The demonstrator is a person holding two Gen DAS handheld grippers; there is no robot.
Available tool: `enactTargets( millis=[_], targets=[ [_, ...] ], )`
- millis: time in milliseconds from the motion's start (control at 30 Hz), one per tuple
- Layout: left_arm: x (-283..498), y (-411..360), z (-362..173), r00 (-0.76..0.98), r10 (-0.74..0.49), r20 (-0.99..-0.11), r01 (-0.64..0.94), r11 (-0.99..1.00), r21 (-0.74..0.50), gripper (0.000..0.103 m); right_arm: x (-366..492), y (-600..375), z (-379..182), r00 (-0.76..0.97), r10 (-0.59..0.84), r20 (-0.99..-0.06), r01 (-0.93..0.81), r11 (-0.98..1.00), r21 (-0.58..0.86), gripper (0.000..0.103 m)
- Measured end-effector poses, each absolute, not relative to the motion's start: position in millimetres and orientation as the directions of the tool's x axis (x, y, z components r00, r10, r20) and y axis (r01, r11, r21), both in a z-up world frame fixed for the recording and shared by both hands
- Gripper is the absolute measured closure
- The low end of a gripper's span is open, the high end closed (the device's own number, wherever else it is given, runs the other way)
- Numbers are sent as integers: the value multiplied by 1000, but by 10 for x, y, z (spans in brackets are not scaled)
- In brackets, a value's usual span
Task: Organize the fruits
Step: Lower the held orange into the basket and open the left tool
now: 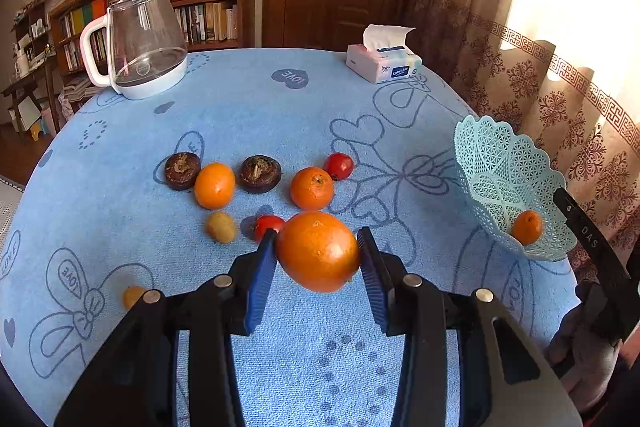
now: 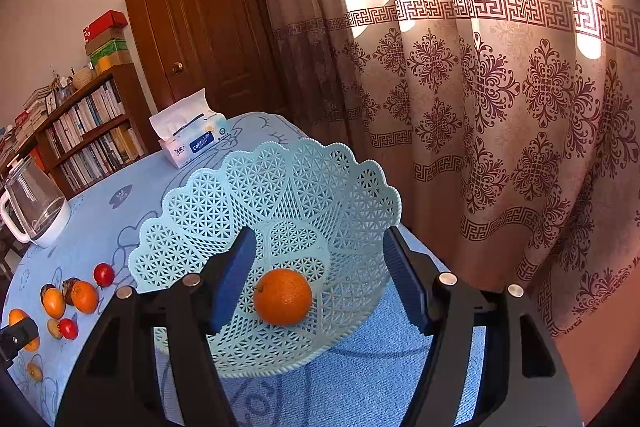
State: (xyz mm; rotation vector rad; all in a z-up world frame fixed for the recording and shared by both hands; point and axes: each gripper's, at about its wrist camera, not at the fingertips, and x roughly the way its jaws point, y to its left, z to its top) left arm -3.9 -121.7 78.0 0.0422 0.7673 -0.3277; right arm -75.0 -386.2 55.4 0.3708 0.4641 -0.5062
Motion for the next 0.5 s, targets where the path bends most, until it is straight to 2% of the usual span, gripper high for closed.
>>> enactTargets(
  millis=[200,500],
  targets=[
    [-51,-1738,880,670,-355,-652,423,904,-59,62,-754,-3867,553,778,-373,-505,537,812,227,34],
    [20,-2268,894,631,-452,-631,517,851,-93,61,-785,-3899,559,787,-371,-494,536,807,248,33]
  ],
)
